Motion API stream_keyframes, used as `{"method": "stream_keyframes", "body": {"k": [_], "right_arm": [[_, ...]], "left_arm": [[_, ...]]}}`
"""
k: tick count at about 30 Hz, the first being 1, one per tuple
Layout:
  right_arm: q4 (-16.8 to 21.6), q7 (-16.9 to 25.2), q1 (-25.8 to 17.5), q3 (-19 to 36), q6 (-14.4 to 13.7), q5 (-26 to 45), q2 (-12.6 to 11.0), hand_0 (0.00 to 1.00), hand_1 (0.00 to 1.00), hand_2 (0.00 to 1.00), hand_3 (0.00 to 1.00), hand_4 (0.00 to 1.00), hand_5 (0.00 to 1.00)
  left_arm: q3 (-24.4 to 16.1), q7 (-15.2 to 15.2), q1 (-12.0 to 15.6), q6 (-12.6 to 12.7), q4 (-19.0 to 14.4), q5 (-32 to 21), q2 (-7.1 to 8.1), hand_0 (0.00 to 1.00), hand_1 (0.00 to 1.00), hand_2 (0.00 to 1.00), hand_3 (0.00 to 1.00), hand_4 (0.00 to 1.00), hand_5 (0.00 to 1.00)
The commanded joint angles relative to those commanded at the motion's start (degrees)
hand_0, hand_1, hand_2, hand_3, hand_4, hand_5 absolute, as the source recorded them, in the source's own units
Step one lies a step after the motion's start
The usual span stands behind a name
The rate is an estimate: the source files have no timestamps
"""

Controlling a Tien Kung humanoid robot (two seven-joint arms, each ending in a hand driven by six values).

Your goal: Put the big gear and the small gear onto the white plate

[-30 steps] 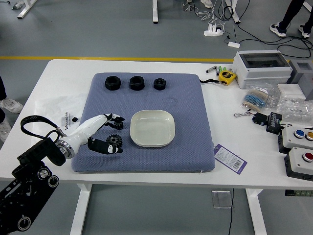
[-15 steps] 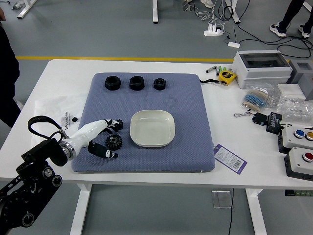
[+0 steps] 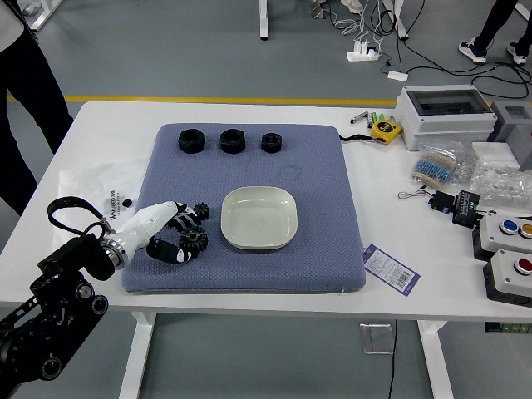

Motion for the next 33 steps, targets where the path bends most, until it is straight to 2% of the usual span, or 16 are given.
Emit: {"method": "stream_keyframes", "body": {"k": [4, 5, 12, 27, 33], "right_arm": [[-0.02, 0.01, 0.08, -0.01, 0.01, 0.04, -0.04, 0.681, 0.656, 0.737, 0.592, 0.802, 0.708], [-0.02, 0.02, 0.1, -0.02, 0.0, 0.07, -0.04, 0.683, 0.656, 0.737, 0.592, 0.803, 0.709], [-0.02, 0.07, 0.19, -0.13, 0.0, 0.28, -0.06, 0.682, 0.656, 0.737, 0.593, 0.803, 0.71], [-0.05, 0.0, 0.2, 0.02, -0.03, 0.05, -0.08, 0.682, 0.657, 0.737, 0.592, 0.805, 0.711], [-0.04, -0.01, 0.29, 0.01, -0.04, 0.11, -0.09, 0.682, 0.657, 0.737, 0.592, 0.805, 0.712]], "left_arm": [[0.05, 0.37, -0.06, -0.42, 0.05, 0.15, 0.08, 0.463, 0.493, 0.533, 0.574, 0.696, 0.007], [0.09, 0.47, -0.08, -0.63, 0.04, 0.17, 0.1, 0.408, 0.464, 0.508, 0.561, 0.675, 0.005], [0.03, 0.73, -0.06, -1.48, -0.5, 0.09, 0.17, 0.403, 0.459, 0.507, 0.561, 0.691, 0.002], [-2.88, 2.15, -0.01, -2.91, -7.85, -0.07, 1.35, 0.398, 0.455, 0.506, 0.568, 0.681, 0.008], [-2.5, 2.15, -1.17, -2.49, -9.63, -0.76, 0.84, 0.396, 0.453, 0.505, 0.568, 0.663, 0.014]]}}
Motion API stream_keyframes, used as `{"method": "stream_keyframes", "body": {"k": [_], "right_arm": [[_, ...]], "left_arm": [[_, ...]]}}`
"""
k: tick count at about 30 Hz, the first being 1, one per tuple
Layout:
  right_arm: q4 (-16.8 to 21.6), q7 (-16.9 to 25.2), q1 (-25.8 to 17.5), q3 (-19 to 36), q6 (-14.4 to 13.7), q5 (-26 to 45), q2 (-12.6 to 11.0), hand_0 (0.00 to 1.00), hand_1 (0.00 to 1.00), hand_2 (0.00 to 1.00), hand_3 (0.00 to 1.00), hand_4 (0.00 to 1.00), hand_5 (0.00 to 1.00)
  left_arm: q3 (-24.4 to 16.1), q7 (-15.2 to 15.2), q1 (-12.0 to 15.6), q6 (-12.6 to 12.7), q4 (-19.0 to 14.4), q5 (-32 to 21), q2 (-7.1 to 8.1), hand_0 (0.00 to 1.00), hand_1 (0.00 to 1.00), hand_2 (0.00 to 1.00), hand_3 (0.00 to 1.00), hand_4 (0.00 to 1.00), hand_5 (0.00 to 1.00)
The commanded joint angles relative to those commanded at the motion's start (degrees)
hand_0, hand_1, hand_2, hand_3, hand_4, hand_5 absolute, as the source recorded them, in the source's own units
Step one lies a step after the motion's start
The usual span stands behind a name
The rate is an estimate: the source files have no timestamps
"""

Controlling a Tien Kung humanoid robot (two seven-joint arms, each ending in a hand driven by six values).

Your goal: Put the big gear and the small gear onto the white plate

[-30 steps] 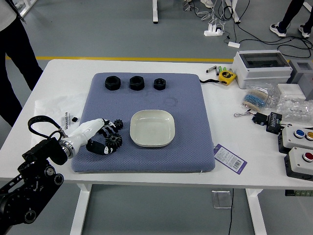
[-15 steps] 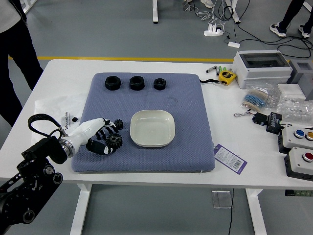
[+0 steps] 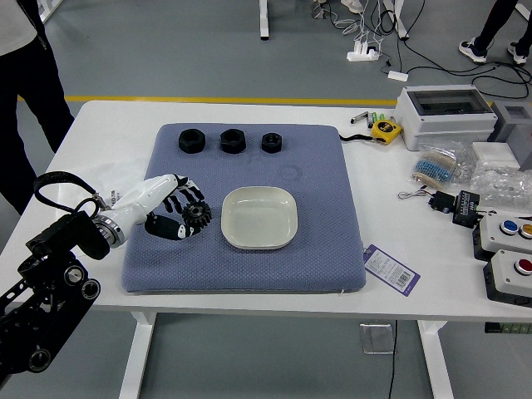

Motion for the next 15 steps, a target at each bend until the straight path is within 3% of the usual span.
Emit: {"method": "stream_keyframes", "body": {"k": [9, 15], "right_arm": [[0.04, -0.33, 0.43, 0.51, -0.11, -0.91, -0.06, 0.682, 0.657, 0.737, 0.593, 0.806, 0.712], [0.12, -0.53, 0.86, 0.84, -0.27, -1.4, -0.13, 0.682, 0.657, 0.738, 0.592, 0.805, 0.712]], "left_arm": [[5.59, -0.82, -5.06, 2.24, 2.62, -1.46, -2.7, 0.396, 0.457, 0.507, 0.571, 0.663, 0.014], [11.92, -1.27, -9.95, 5.87, 8.72, 0.67, -5.72, 0.436, 0.493, 0.537, 0.581, 0.689, 0.02]]}}
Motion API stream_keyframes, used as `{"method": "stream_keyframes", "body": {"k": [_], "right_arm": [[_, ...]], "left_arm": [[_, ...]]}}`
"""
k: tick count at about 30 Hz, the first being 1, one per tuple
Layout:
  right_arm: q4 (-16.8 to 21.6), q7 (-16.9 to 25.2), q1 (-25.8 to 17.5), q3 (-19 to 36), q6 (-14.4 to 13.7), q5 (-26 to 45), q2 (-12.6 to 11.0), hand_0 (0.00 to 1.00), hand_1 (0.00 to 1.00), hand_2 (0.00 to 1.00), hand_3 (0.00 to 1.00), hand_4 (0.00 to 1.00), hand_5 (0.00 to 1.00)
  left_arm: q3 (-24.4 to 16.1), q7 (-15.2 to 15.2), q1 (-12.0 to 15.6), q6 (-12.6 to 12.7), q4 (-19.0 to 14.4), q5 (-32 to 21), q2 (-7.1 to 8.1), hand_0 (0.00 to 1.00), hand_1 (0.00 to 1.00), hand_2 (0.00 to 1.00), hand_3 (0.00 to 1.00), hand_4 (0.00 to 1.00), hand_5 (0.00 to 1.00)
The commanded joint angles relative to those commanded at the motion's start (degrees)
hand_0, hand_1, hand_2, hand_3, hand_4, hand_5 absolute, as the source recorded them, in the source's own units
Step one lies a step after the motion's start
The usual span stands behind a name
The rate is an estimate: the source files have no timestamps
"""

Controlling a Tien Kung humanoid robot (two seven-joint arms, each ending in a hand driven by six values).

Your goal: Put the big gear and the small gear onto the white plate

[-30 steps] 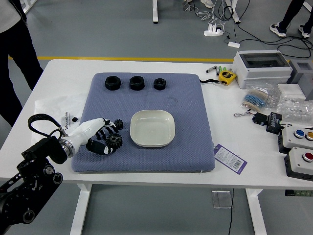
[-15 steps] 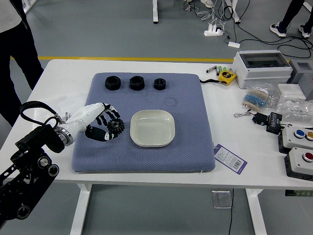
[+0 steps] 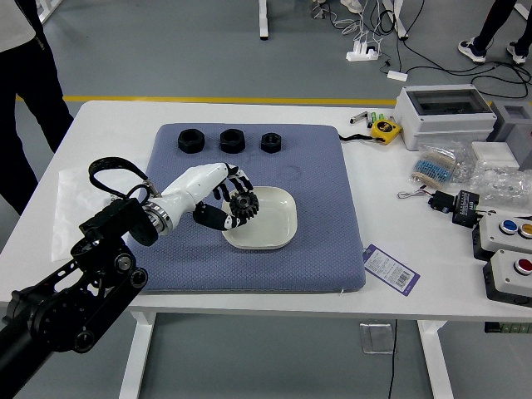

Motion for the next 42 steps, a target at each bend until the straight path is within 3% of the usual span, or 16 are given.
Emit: {"method": "stream_keyframes", "body": {"k": [4, 5, 9, 17, 22, 23, 28, 29, 35, 36, 42], "right_arm": [[0.07, -0.1, 0.24, 0.13, -0.07, -0.34, -0.08, 0.682, 0.657, 0.738, 0.592, 0.805, 0.712], [0.09, -0.14, 0.32, 0.23, -0.09, -0.38, -0.12, 0.683, 0.657, 0.738, 0.592, 0.805, 0.712], [0.17, -0.23, 0.51, 0.34, -0.15, -0.63, -0.22, 0.683, 0.657, 0.738, 0.592, 0.805, 0.712], [0.28, -0.49, 0.47, 0.7, -0.25, -1.39, -0.27, 0.685, 0.657, 0.738, 0.592, 0.806, 0.712], [0.3, -0.49, 0.38, 0.75, -0.27, -1.45, -0.28, 0.685, 0.657, 0.738, 0.592, 0.806, 0.712], [0.3, -0.5, 0.34, 0.79, -0.28, -1.47, -0.28, 0.685, 0.659, 0.738, 0.59, 0.805, 0.712], [0.32, -0.55, 0.22, 0.9, -0.31, -1.66, -0.27, 0.685, 0.659, 0.738, 0.59, 0.805, 0.712], [0.32, -0.55, 0.21, 0.9, -0.31, -1.66, -0.26, 0.684, 0.659, 0.738, 0.59, 0.802, 0.71], [0.31, -0.58, 0.14, 1.03, -0.33, -1.93, -0.26, 0.684, 0.659, 0.738, 0.59, 0.802, 0.71], [0.31, -0.56, 0.12, 1.03, -0.32, -1.9, -0.27, 0.682, 0.659, 0.738, 0.59, 0.802, 0.71], [0.29, -0.34, 0.18, 0.69, -0.29, -1.2, -0.3, 0.684, 0.658, 0.738, 0.589, 0.802, 0.71]], "left_arm": [[2.7, -0.21, -2.45, 1.82, 4.11, -0.03, -1.61, 0.436, 0.493, 0.537, 0.581, 0.689, 0.02], [3.48, 0.01, -3.51, 2.17, 5.81, -0.16, -2.2, 0.485, 0.537, 0.572, 0.592, 0.778, 0.051], [4.91, 0.58, -5.77, 2.74, 10.04, -0.41, -3.31, 0.485, 0.537, 0.572, 0.592, 0.778, 0.051], [8.28, 1.64, -8.07, 4.73, 15.3, -0.72, -4.83, 0.484, 0.558, 0.587, 0.6, 0.815, 0.066], [8.95, 2.09, -8.22, 4.8, 16.51, -0.68, -5.14, 0.484, 0.558, 0.587, 0.6, 0.815, 0.066], [9.11, 2.19, -8.24, 4.88, 16.87, -0.65, -5.21, 0.49, 0.577, 0.604, 0.634, 0.891, 0.108], [9.48, 2.3, -8.25, 5.8, 18.05, -0.52, -5.34, 0.49, 0.577, 0.604, 0.634, 0.891, 0.108], [9.49, 2.3, -8.24, 5.85, 18.07, -0.52, -5.34, 0.504, 0.637, 0.681, 0.764, 0.963, 0.131], [9.66, 2.06, -8.17, 6.44, 18.02, -0.58, -5.39, 0.504, 0.637, 0.681, 0.764, 0.963, 0.131], [9.69, 2.03, -8.16, 6.34, 18.03, -0.65, -5.4, 0.543, 0.675, 0.744, 0.796, 0.998, 0.209], [8.72, 1.45, -7.94, 6.88, 17.0, -0.43, -5.18, 0.578, 0.687, 0.767, 0.802, 0.998, 0.229]]}}
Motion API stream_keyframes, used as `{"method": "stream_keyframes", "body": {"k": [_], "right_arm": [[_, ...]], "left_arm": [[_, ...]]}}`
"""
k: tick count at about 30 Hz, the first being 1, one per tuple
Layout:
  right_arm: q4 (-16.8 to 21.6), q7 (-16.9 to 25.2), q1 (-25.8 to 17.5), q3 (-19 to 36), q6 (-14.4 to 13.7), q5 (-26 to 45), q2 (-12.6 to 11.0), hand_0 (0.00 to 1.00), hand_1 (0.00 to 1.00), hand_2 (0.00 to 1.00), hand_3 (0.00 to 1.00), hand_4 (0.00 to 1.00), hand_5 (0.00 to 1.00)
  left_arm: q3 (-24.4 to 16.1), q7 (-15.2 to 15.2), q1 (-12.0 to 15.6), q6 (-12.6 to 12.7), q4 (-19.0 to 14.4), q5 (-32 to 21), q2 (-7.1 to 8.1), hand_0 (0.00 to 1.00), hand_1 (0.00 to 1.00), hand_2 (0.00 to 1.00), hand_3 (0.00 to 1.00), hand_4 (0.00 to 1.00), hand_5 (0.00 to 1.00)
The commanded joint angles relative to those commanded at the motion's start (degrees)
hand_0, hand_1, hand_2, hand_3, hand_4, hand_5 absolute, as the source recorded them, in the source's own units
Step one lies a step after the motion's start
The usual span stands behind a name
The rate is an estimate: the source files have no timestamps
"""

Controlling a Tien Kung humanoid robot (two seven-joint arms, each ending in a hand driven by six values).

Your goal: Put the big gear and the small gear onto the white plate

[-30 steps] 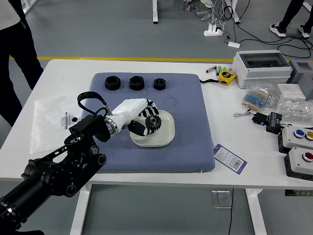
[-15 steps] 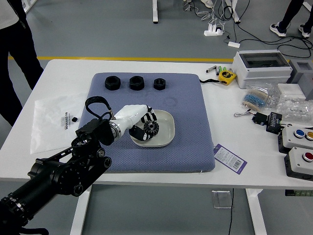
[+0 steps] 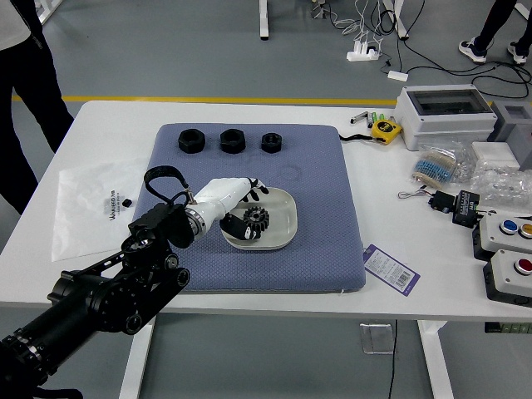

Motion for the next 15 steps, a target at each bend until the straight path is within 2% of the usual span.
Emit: {"method": "stream_keyframes", "body": {"k": [2, 6, 8, 11, 12, 15], "right_arm": [[0.0, 0.05, 0.02, -0.08, 0.01, 0.14, 0.0, 0.684, 0.658, 0.738, 0.589, 0.802, 0.71], [-0.04, 0.2, 0.05, -0.38, 0.07, 0.69, -0.03, 0.683, 0.658, 0.738, 0.589, 0.801, 0.71], [-0.07, 0.22, 0.05, -0.43, 0.08, 0.86, -0.01, 0.683, 0.658, 0.738, 0.589, 0.801, 0.71], [-0.08, 0.29, 0.07, -0.59, 0.11, 1.11, 0.01, 0.683, 0.658, 0.738, 0.589, 0.801, 0.71], [-0.08, 0.3, 0.07, -0.62, 0.12, 1.14, 0.01, 0.683, 0.658, 0.738, 0.589, 0.801, 0.71], [-0.09, 0.27, 0.08, -0.58, 0.18, 1.06, -0.01, 0.683, 0.658, 0.738, 0.589, 0.801, 0.71]], "left_arm": [[-0.38, -0.04, 0.04, 0.1, -0.49, 0.14, 0.1, 0.578, 0.687, 0.767, 0.802, 0.998, 0.229], [-2.57, 0.52, 0.45, -0.77, -4.46, 1.33, 1.39, 0.569, 0.682, 0.749, 0.795, 0.998, 0.238], [-3.46, 0.78, 0.64, -1.63, -6.34, 1.89, 2.21, 0.569, 0.682, 0.749, 0.795, 0.998, 0.238], [-4.18, 1.13, 0.62, -2.95, -8.82, 2.61, 4.42, 0.569, 0.682, 0.749, 0.795, 0.998, 0.238], [-4.22, 1.13, 0.52, -3.27, -9.04, 2.73, 4.94, 0.53, 0.631, 0.65, 0.681, 0.848, 0.067], [-4.41, 1.16, -0.1, -4.95, -8.49, 3.3, 7.02, 0.53, 0.631, 0.65, 0.681, 0.848, 0.067]]}}
